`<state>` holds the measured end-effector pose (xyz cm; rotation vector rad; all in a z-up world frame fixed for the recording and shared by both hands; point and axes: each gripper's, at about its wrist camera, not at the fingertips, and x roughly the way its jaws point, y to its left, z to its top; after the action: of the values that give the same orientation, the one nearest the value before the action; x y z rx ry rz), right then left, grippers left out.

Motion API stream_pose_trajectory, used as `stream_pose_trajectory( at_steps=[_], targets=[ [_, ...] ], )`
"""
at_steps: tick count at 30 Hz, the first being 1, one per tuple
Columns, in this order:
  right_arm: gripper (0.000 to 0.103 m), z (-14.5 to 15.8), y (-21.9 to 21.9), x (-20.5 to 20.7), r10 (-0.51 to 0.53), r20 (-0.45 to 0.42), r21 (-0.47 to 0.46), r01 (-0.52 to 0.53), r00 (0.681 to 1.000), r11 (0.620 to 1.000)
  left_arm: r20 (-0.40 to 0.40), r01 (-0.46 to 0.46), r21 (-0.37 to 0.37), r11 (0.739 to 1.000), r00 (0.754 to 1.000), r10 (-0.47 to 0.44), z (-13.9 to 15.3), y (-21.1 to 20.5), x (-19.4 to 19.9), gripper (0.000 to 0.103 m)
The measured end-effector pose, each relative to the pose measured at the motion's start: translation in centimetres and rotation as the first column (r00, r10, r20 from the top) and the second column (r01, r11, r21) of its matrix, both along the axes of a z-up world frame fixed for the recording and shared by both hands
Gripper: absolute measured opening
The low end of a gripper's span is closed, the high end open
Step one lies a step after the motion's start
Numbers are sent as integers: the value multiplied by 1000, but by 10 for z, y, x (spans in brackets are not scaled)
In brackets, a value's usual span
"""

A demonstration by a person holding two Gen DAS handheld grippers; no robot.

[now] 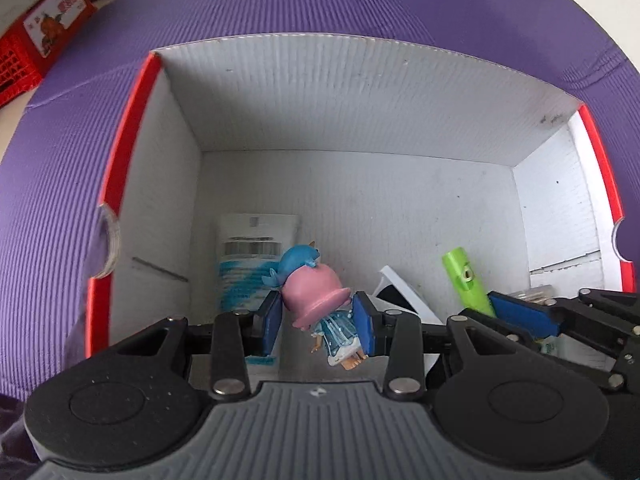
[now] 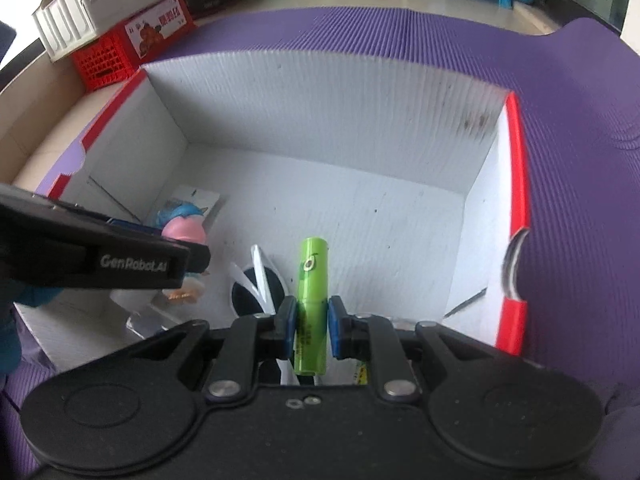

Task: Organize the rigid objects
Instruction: 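Open both grippers to drop the figurine and battery into the shoebox, then withdraw both tools from the shoebox back over the remaining items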

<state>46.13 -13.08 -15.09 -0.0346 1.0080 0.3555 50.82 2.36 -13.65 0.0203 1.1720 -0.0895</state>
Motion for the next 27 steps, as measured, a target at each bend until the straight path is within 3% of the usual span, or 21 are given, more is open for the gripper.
stream_pose_trajectory(
  at_steps=[5, 13, 22, 25, 27],
  targets=[
    [17, -2, 3, 0, 9, -23, -25, -10, 1000, 1000, -51, 2, 7, 1000, 999, -2, -10, -5, 2, 38],
    [24, 3, 2, -4, 16, -20, -19, -16, 1000, 1000, -44, -20, -7, 1000, 999, 20, -8, -2, -6, 38],
    [31, 30, -13, -23, 8, 20, 32, -9, 1000, 999, 22, -34, -56, 998, 999, 36, 31, 8, -35, 45],
    [40, 44, -15, -36, 10, 44, 46, -12, 999, 999, 64, -33, -78, 996, 997, 38, 50, 10, -53, 54],
    [44, 54, -16, -46, 14, 63, 50, -17, 998, 999, 88, -34, -90, 995, 995, 42, 62, 12, -65, 54]
  ],
)
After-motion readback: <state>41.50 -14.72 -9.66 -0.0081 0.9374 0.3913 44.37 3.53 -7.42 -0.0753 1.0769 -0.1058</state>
